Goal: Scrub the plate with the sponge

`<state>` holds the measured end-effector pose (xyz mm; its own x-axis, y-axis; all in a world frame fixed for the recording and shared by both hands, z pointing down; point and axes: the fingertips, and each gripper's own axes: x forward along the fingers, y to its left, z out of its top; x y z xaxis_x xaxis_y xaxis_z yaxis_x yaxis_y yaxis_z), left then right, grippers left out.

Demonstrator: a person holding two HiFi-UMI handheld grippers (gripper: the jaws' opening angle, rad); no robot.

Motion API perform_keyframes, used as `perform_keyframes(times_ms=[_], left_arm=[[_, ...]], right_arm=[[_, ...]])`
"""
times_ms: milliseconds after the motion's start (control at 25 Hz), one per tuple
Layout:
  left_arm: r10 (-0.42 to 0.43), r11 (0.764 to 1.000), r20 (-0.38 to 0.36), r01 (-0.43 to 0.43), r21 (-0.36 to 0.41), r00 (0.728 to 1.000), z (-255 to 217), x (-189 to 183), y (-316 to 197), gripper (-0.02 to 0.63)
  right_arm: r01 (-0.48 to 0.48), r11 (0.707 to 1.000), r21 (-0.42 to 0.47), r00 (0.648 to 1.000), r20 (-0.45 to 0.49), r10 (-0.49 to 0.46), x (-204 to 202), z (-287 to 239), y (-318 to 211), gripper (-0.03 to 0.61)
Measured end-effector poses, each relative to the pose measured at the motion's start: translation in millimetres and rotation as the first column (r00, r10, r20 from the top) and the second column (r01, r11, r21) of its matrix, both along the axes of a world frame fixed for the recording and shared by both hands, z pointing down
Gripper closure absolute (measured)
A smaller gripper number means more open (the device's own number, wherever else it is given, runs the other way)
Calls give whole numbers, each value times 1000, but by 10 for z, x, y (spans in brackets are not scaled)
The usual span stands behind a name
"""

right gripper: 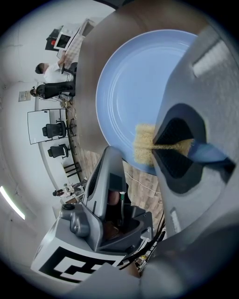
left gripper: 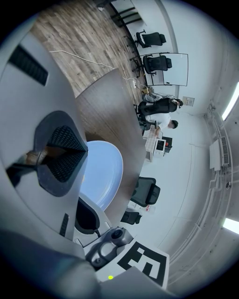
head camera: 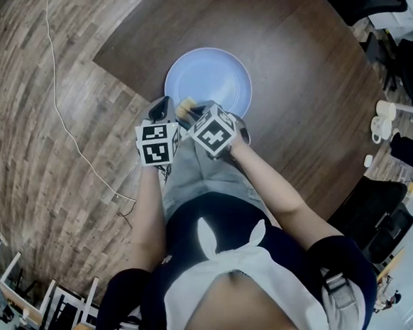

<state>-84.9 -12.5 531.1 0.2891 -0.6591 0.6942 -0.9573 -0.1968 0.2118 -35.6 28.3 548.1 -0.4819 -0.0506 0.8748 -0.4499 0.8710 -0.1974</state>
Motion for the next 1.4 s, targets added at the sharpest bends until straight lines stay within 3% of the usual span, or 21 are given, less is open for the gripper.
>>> perform_keyframes(times_ms=[1400], left_arm=[[11, 1000, 8, -11, -1, 1000, 3, 9, 13, 611]], right_arm=[[27, 999, -37, 1000, -12, -28, 349, 7, 99, 552]])
